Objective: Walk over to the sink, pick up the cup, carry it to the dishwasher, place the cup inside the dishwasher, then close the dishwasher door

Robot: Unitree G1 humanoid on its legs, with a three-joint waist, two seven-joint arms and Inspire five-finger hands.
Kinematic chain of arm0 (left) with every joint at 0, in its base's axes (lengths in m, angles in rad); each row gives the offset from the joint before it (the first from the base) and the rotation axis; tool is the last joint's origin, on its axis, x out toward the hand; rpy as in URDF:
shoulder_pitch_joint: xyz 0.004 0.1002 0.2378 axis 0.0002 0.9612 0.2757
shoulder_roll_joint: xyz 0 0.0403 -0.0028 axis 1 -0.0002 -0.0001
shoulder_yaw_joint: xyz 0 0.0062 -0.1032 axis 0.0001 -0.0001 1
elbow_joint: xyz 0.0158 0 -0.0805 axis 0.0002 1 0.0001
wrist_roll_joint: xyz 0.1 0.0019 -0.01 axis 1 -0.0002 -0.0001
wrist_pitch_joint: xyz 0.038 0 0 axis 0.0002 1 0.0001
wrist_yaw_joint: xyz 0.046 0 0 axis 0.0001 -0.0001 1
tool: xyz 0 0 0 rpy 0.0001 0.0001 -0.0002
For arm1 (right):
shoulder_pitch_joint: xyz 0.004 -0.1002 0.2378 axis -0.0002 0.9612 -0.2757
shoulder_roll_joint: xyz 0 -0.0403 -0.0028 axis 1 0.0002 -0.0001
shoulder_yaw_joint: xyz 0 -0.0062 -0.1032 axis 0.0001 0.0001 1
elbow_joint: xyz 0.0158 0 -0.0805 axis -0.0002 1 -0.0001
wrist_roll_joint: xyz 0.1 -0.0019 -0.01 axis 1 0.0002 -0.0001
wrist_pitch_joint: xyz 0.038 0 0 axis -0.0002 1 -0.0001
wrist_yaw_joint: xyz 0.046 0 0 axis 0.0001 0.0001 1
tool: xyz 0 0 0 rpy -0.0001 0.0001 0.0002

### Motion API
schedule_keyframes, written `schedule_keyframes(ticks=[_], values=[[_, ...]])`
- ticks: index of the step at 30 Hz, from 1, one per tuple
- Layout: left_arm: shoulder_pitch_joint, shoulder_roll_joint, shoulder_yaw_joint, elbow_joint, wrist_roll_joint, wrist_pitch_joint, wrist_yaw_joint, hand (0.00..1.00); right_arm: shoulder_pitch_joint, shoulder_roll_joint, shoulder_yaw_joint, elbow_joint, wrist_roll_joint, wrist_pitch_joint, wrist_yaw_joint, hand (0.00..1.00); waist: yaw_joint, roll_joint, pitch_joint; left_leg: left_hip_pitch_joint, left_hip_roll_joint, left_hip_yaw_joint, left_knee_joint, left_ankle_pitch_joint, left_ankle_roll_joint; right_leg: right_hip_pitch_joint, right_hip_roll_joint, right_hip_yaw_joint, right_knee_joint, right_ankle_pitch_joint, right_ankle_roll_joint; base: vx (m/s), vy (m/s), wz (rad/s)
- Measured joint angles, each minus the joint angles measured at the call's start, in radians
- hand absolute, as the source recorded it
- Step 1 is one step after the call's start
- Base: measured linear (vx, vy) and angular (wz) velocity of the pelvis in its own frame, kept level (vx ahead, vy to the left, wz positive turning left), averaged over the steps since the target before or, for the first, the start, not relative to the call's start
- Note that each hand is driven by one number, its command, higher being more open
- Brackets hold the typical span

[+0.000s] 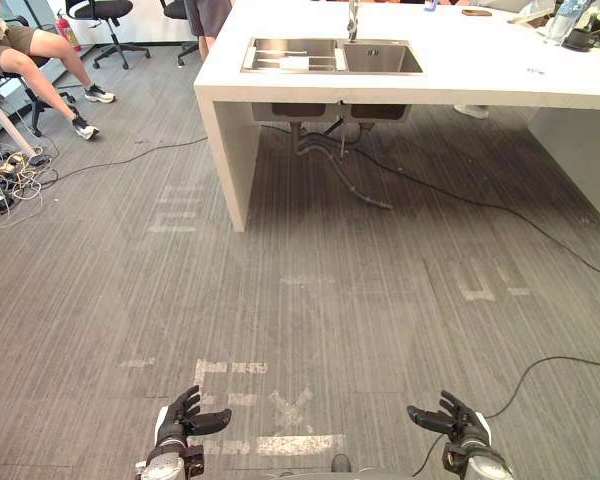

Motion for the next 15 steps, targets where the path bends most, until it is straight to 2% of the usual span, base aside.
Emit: schedule_keyframes(ticks=[15], values=[[0.016, -0.001, 0.026, 0.008, 0.0, 0.001, 0.001, 0.9, -0.019, -0.014, -0.01, 0.029, 0.012, 0.002, -0.003, 0.9, -0.002, 0.0, 0.007, 0.002, 0.007, 0.002, -0.018, 0.009, -0.006, 0.003, 0.01, 0.006, -0.028, 0.024, -0.006, -0.01, 0.002, -0.01]])
